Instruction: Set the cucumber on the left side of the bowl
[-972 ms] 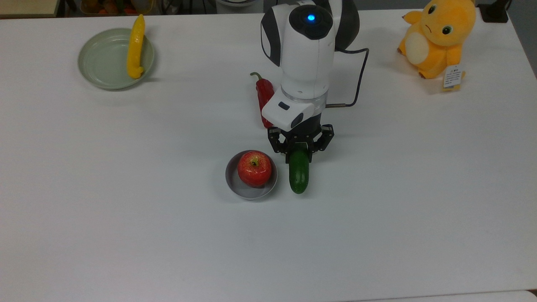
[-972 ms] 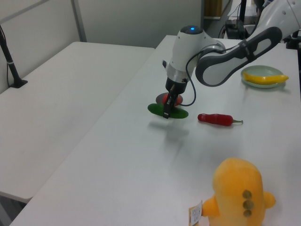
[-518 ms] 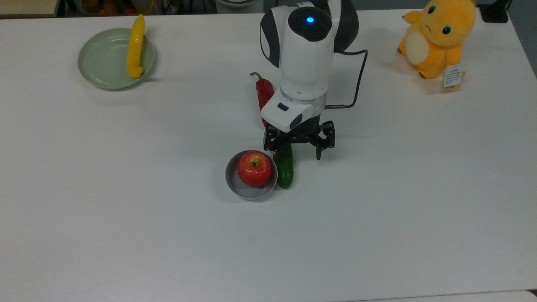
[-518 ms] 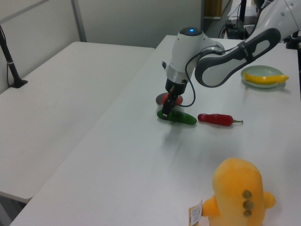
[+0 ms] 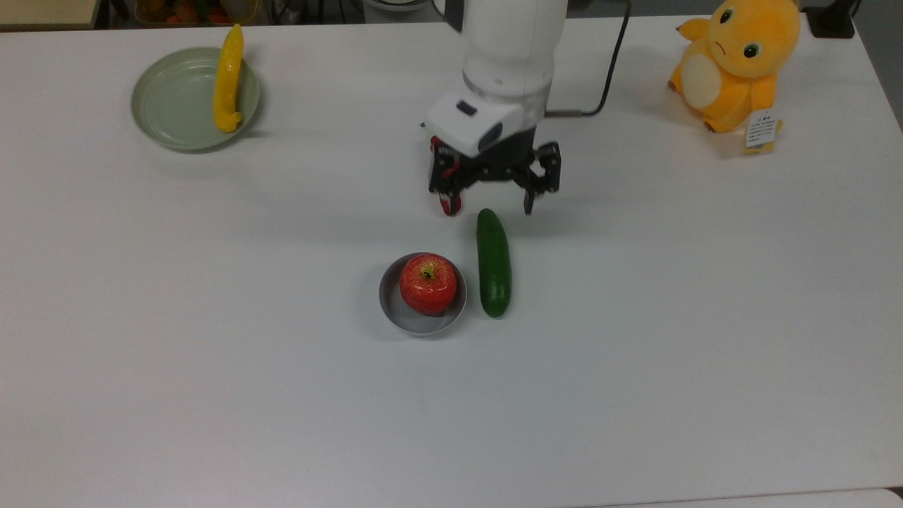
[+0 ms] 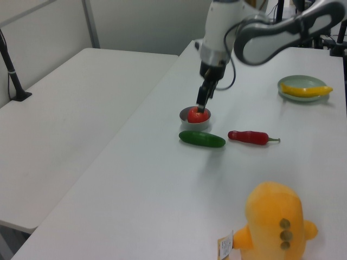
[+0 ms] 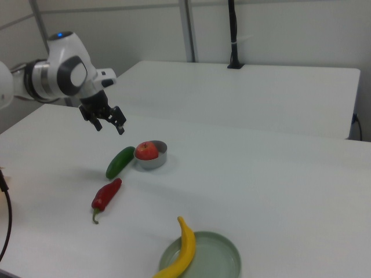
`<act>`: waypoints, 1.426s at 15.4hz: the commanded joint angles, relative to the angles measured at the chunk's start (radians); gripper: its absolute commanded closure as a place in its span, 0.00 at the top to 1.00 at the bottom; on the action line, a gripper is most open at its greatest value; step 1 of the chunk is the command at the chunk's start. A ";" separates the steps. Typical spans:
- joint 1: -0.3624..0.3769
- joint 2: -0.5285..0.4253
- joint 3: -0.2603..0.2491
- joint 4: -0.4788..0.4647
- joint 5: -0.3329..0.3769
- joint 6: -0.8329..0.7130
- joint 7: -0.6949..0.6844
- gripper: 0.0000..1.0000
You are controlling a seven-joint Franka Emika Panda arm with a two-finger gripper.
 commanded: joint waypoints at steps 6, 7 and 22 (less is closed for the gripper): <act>-0.088 -0.248 -0.008 -0.100 -0.002 -0.227 0.010 1.00; -0.091 -0.277 -0.014 -0.125 0.000 -0.227 0.010 1.00; -0.094 -0.321 -0.026 -0.194 0.154 -0.176 0.003 1.00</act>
